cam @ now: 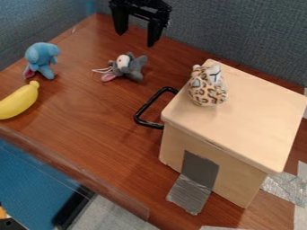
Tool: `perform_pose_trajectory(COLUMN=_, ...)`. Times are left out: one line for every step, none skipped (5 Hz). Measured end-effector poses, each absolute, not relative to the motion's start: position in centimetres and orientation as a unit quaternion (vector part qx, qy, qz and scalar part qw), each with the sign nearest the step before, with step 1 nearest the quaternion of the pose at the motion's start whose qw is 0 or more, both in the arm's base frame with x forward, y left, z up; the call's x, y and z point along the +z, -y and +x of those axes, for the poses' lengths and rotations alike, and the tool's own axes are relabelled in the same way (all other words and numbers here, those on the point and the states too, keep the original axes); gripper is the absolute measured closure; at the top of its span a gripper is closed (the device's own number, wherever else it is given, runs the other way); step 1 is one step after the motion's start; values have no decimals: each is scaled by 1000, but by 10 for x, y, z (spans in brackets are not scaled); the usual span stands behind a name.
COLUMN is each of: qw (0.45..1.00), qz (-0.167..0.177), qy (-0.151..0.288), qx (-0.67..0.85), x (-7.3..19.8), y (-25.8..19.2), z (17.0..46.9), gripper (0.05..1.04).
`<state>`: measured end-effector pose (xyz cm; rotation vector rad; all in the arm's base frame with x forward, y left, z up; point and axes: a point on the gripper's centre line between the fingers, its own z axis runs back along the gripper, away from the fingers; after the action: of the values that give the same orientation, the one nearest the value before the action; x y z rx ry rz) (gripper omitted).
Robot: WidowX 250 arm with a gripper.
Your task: Move the banana to the bottom middle of the table
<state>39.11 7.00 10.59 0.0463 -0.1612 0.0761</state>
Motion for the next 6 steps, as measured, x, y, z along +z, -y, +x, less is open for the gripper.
perform_pose_trajectory(qw=997, qz=20, qy=61, qx=38, x=91, y=-69, z=388, gripper=83)
perform_pose_trajectory(qw=998, qz=18, qy=35, qx=45, x=62, y=-83, z=361, gripper=83)
perform_pose_trajectory(qw=996, qz=23, qy=50, qx=72, x=61, y=-114, z=336, gripper=83)
perform_pose_trajectory(qw=996, qz=26, qy=55, qx=72, x=58, y=-131, z=314, gripper=83)
perform_pose_trajectory(qw=995, qz=45, qy=55, qx=75, x=47, y=-160, z=289, gripper=83)
perform_pose_trajectory(qw=993, qz=50, qy=60, qx=86, x=34, y=-185, z=265, gripper=83)
